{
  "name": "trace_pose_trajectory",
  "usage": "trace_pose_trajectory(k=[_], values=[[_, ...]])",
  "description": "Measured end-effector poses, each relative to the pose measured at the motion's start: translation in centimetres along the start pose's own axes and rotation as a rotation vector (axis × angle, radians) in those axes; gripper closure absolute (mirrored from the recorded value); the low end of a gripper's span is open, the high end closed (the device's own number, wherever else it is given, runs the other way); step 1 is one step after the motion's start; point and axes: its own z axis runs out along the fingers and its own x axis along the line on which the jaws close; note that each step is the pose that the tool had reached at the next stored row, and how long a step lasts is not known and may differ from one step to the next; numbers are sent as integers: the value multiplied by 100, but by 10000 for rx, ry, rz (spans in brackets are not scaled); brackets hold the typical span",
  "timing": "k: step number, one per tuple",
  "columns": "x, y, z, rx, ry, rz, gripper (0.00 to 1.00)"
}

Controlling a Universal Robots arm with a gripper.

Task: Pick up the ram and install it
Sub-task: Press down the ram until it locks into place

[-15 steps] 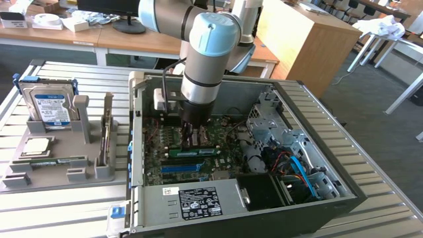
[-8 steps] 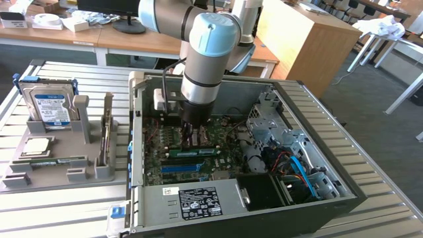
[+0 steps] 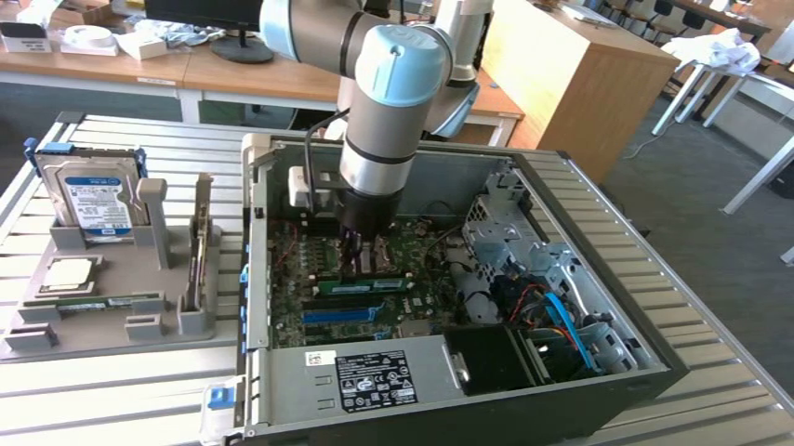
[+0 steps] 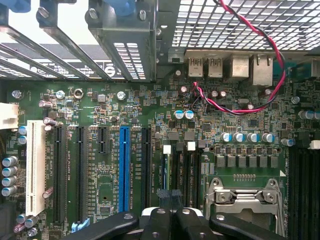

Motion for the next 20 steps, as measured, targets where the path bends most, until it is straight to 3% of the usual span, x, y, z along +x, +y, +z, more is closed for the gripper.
trace_pose_trajectory(k=[20], values=[[0,0,7,0,-1,0,90]])
